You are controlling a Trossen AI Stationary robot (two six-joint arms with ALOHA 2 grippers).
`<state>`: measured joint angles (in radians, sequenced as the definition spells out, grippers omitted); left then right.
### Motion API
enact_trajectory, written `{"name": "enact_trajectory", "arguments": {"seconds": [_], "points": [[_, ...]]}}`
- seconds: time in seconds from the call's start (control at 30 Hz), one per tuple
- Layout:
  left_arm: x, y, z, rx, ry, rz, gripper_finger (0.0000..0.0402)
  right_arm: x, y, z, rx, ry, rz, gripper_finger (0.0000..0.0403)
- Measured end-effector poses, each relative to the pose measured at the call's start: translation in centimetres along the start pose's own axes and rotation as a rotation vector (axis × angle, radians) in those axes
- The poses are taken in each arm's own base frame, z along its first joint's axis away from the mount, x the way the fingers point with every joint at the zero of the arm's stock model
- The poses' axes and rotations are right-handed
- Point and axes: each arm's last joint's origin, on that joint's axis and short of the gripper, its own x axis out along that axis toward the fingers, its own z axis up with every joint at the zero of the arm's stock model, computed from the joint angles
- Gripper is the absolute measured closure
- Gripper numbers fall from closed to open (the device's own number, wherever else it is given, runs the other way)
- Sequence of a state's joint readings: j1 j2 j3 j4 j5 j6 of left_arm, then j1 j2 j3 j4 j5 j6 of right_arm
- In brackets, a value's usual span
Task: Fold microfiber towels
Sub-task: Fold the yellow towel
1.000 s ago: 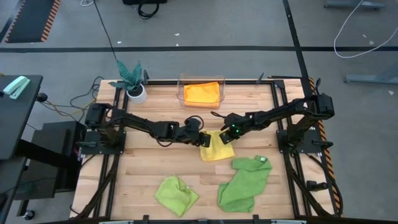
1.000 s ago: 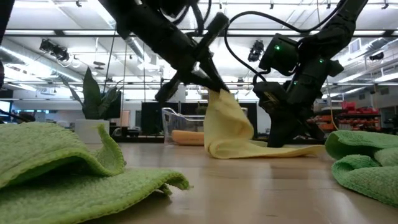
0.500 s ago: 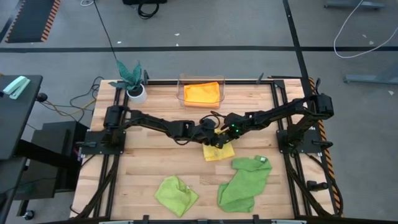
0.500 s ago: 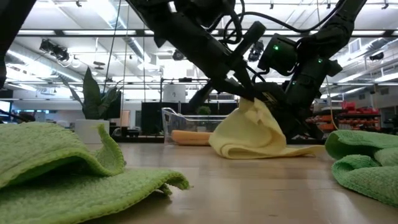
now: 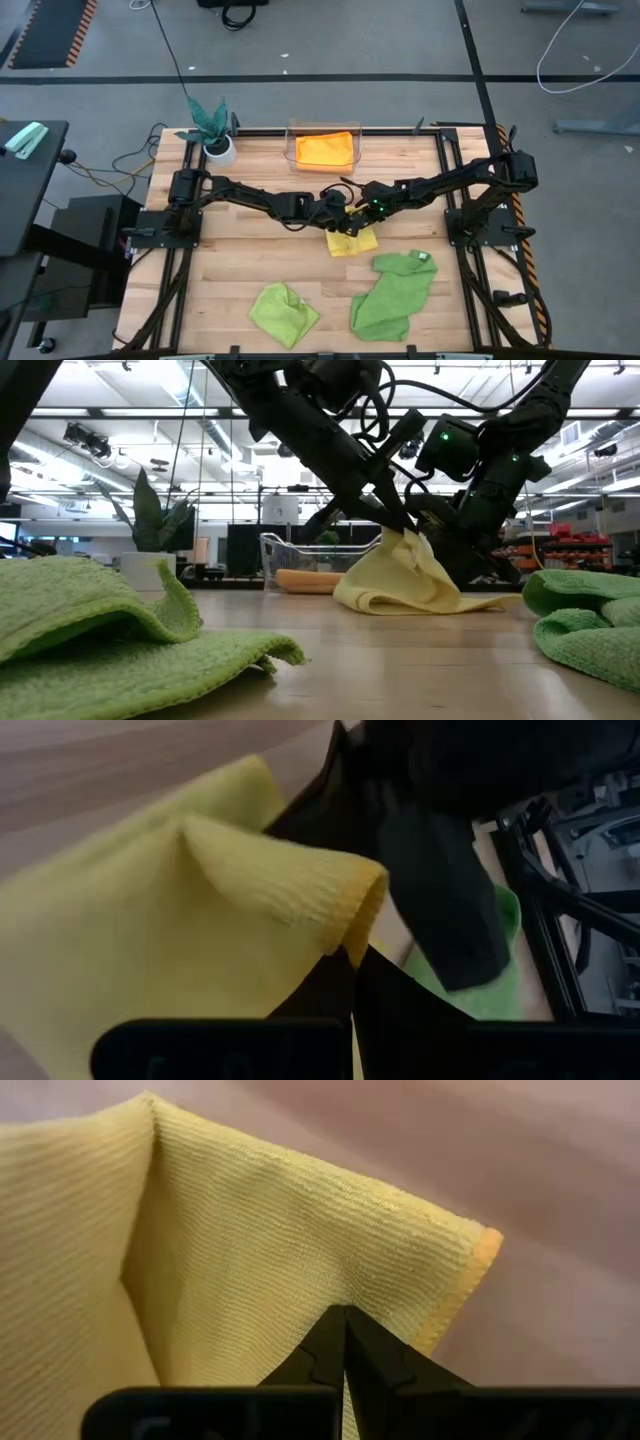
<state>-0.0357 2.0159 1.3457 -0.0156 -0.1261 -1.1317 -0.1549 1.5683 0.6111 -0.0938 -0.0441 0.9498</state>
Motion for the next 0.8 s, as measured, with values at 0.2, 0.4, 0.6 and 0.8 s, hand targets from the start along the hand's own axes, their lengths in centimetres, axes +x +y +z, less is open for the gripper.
{"name": "enact_trajectory", "arguments": {"seconds": [0.2,0.4,0.6,0.8], "points": [[0.0,0.1,0.2,-0.002,-0.007,0.009,0.0398,-1.5,-0.2,0.0,0.0,-0.04,-0.035,0.0375],[0.1,0.6,1.2,-0.007,-0.026,0.018,0.0398,-1.6,-0.2,-0.3,-0.02,0.009,-0.026,0.0352],[0.2,0.9,2.0,-0.015,-0.024,0.011,0.0398,-1.8,-0.1,-0.1,-0.025,0.002,-0.015,0.032],[0.2,1.0,2.0,-0.015,-0.014,0.01,0.0398,-2.7,-0.3,0.0,-0.033,-0.005,-0.025,0.0299]]}}
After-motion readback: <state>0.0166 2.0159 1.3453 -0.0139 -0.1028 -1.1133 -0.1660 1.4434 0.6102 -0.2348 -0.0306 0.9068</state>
